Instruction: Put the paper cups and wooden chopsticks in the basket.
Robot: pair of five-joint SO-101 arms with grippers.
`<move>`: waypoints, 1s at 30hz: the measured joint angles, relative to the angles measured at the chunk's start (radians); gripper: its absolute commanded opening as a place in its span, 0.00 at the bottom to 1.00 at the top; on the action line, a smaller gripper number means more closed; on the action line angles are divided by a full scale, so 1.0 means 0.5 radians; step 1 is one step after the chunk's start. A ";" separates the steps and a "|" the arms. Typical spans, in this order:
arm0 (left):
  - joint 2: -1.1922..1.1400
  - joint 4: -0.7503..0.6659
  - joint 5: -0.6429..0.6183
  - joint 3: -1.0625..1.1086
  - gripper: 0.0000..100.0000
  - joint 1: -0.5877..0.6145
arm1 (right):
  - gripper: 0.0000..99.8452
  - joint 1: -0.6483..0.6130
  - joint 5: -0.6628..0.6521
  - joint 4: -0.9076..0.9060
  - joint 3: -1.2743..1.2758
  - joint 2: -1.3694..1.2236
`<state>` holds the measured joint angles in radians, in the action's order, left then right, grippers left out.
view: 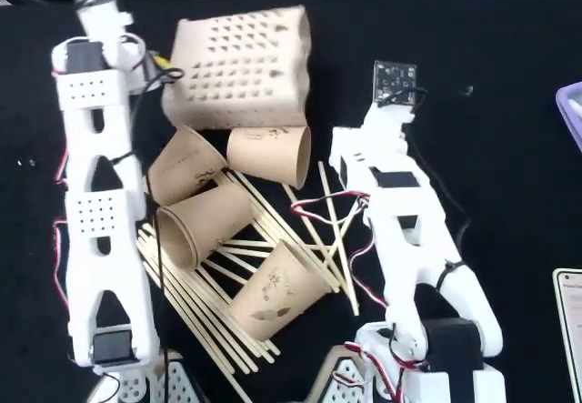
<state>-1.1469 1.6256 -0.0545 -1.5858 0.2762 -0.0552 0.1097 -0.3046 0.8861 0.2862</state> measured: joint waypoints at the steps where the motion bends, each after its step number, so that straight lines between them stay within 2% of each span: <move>1: -0.040 0.000 0.000 -0.021 0.30 0.043 | 0.24 -0.015 0.000 0.000 0.003 0.000; 6: -0.184 0.080 0.012 -0.028 0.30 0.199 | 0.24 -0.015 0.000 0.000 0.003 0.000; 13: -0.083 0.181 0.003 -0.043 0.30 0.295 | 0.24 -0.018 0.000 0.000 0.003 0.000; 22: 0.577 0.255 0.000 -0.043 0.30 0.390 | 0.24 -0.018 0.000 0.000 0.003 0.000; 30: 1.175 0.255 -0.215 -0.009 0.30 0.288 | 0.24 -0.018 0.000 0.000 0.003 0.000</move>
<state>-0.5593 1.7530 -0.1619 -1.5904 0.4204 -0.0644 0.1097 -0.3046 0.8876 0.2862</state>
